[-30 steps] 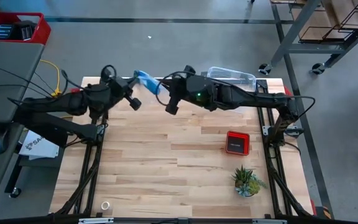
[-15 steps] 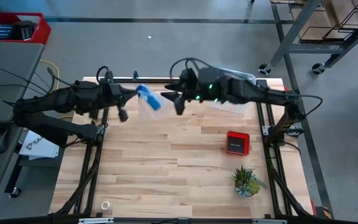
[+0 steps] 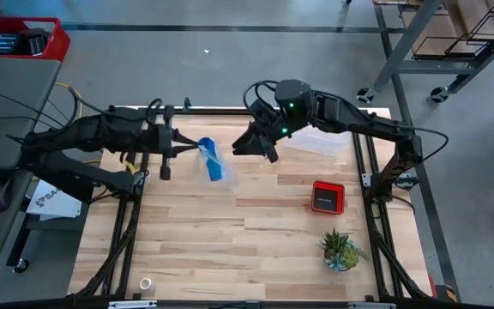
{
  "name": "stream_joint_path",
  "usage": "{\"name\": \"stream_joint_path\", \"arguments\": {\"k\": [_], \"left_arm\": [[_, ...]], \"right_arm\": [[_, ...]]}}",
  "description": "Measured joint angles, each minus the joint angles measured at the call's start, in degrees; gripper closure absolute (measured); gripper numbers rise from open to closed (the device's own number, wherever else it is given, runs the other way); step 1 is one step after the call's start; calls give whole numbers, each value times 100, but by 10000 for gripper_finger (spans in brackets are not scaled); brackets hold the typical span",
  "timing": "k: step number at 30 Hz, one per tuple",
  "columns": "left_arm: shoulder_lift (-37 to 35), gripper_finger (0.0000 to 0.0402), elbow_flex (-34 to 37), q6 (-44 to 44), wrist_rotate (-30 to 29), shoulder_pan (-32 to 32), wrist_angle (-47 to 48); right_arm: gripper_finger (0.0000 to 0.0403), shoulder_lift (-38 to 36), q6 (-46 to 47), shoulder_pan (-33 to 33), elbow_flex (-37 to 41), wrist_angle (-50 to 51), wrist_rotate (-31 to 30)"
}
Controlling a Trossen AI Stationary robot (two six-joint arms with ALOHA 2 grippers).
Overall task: Roll bandage
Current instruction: Put the rolled blue bandage into the transparent zip bag
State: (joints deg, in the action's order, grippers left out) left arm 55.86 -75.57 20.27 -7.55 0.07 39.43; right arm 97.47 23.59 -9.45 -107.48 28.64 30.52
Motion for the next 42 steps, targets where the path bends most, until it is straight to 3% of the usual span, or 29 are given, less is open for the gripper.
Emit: {"name": "stream_joint_path", "arguments": {"k": [12,18,30,37,42], "left_arm": [[928,401,-1243,1943,-1849,-630,98],[1073,401,-1395,2090,-2023,-906,194],[1289,401,-1395,2095,-2426,-1027,199],[1305,401,-1395,2093,-2478,-1027,88],[1305,401,-1395,1951,-2492,-1027,170]], "right_arm": [[263,52,7,0,-2,41,-310],[263,52,-345,-31,-2,-8,-785],[266,50,-603,155,-2,73,-841],[300,50,-1014,328,-2,438,-2116],[334,50,-817,319,-2,394,-2202]]}}
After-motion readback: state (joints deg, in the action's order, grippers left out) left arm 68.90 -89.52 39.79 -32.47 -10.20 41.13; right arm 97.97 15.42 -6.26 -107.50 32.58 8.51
